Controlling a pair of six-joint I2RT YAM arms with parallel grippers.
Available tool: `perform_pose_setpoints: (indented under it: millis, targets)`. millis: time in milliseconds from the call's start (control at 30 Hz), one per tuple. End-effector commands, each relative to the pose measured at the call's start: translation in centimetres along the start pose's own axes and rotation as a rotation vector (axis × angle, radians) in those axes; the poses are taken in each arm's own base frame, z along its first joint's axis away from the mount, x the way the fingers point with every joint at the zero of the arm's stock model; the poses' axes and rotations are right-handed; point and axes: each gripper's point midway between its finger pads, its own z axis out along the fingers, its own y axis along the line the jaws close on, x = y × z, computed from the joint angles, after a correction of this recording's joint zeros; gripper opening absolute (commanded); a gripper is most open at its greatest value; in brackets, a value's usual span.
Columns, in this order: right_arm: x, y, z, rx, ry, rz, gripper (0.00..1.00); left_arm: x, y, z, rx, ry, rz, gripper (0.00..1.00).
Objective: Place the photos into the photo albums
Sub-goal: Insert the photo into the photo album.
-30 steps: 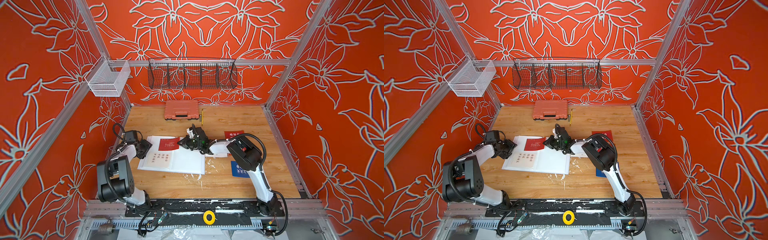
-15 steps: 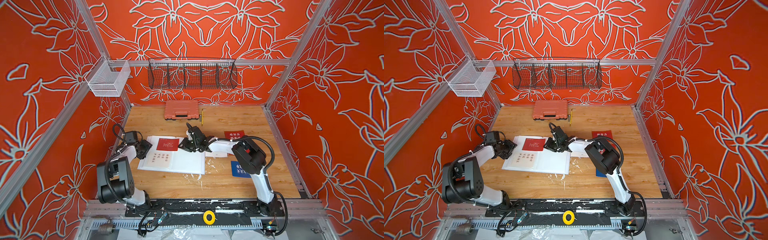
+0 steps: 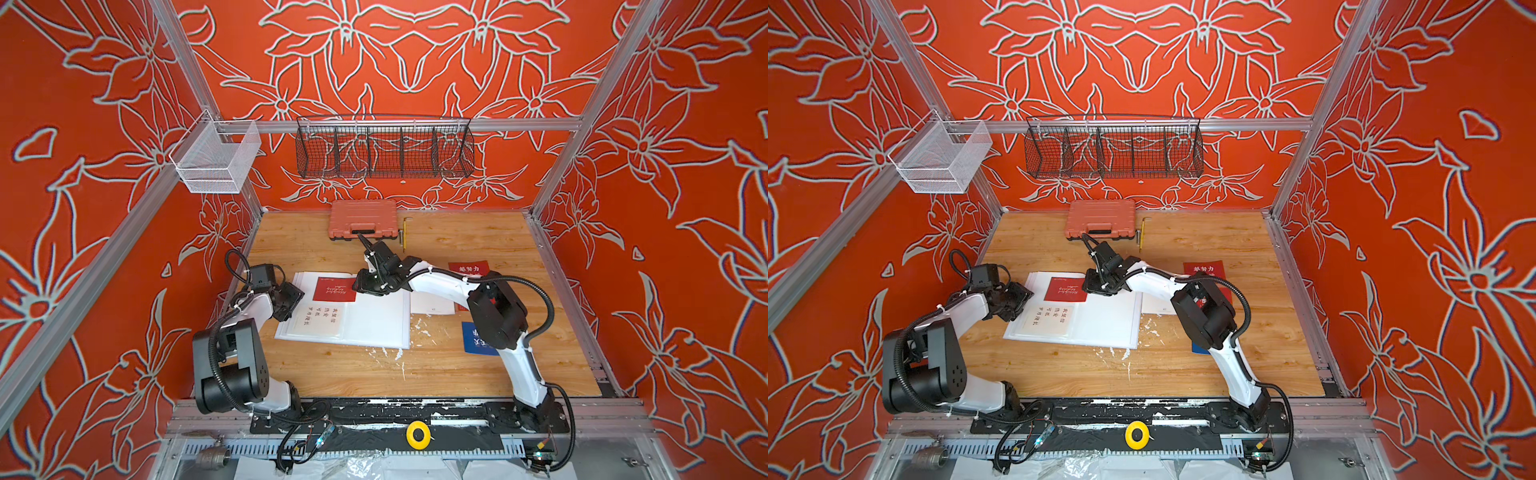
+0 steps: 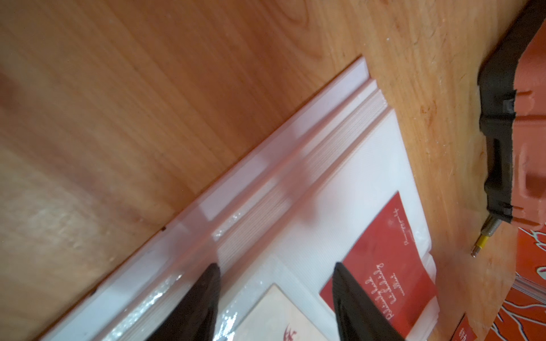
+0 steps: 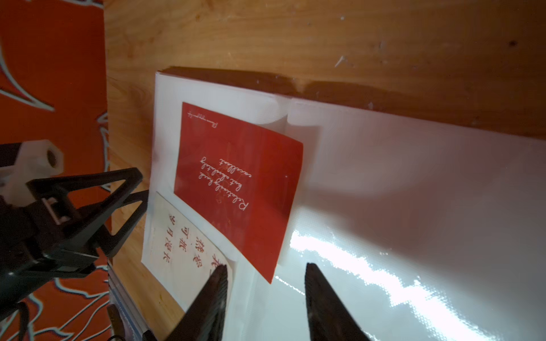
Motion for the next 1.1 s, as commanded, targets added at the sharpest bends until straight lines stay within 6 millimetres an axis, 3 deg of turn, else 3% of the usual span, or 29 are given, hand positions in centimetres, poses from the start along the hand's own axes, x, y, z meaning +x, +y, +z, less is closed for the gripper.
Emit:
perform_pose_setpoints:
  millis: [0,733,867,1067]
  targets:
    - [0.8,-0.8,1.1,0.064,0.036,-0.015,0.48,1.1,0.9,0.0,-0.028,0.033,-0.009,0.59]
    - [1.8,2.3,4.9,0.063,0.099,-0.053,0.48,1.5,1.3,0.2,-0.032,0.043,-0.015,0.59]
    - [1.6,2.7,4.8,0.055,0.093,-0.056,0.48,1.5,1.4,0.3,-0.033,0.045,-0.015,0.59]
    - [1.6,2.5,2.6,0.072,0.062,-0.095,0.48,1.5,1.4,0.2,-0.033,0.043,-0.013,0.59]
